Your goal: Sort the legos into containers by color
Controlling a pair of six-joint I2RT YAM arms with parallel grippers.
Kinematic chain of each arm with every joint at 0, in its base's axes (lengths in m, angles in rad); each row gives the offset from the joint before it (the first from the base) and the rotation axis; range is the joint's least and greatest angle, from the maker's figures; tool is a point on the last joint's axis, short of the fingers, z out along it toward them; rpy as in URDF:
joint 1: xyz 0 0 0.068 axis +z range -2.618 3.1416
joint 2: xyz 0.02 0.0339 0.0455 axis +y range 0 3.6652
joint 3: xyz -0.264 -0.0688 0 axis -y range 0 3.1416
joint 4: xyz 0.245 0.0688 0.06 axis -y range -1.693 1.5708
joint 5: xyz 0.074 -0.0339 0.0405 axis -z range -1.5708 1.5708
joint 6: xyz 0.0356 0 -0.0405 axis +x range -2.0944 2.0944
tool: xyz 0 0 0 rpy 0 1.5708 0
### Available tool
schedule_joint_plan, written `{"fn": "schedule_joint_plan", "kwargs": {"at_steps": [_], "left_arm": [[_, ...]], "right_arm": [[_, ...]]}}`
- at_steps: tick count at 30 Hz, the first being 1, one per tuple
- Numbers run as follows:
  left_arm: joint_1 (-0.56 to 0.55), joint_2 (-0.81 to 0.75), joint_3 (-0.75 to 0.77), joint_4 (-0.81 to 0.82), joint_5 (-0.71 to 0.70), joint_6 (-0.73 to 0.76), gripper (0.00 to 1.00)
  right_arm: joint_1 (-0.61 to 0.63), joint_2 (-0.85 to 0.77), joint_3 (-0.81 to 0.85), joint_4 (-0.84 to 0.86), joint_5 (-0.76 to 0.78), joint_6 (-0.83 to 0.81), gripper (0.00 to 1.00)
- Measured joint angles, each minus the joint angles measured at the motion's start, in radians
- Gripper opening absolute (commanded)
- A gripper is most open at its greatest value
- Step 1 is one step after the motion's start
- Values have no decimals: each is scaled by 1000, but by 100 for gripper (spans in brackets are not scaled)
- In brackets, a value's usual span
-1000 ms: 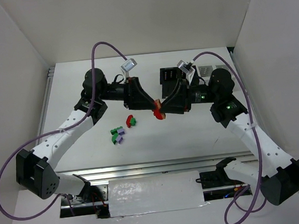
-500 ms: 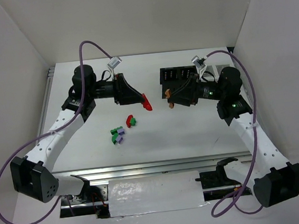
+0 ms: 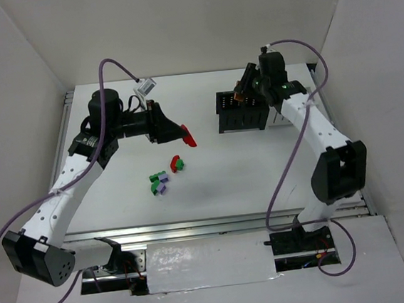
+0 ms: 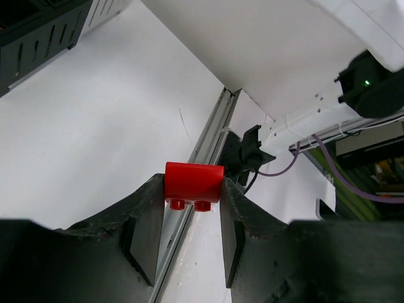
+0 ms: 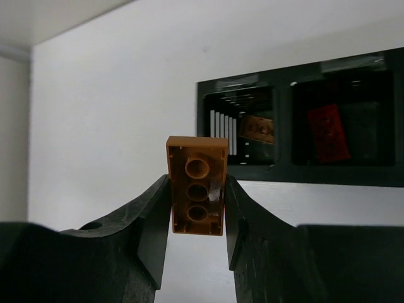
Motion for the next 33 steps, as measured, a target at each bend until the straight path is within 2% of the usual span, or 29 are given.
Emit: {"fn": "schedule_joint_plan", "kwargs": {"at_steps": [4,7,15,16,17,19,20,23,25,30,33], "left_arm": [[0,-33,17,-50,-30,36,0],[0,-50,18,-82,-48,51,0],[0,-57,18,-132,-79,88,0],[0,-57,18,-135,-80,91,0],[0,-57,18,-139,-82,92,0],[0,-57,18,-146,-84,94,0],[0,-57,18,-147,-85,94,0],[0,-57,18,-147,-86,95,0],[0,-57,18,-147,-86,95,0],[0,-56,18,-147,-91,93,0],[0,-56,18,-145,-93,86,0]], "right_arm": [[3,160,158,-95,84,-16,6],[14,235,233,-145,122,-19,11],[36,322,300,-209,144,-14,24],[39,331,306,-211,144,-14,27],[42,338,311,-212,144,-14,42],[48,346,311,-215,143,-11,51],[52,349,311,-216,142,-10,62],[55,352,313,-219,132,-8,75],[58,356,325,-234,129,-9,80],[58,360,362,-247,113,-11,81],[56,334,330,-217,-14,-48,80]]}}
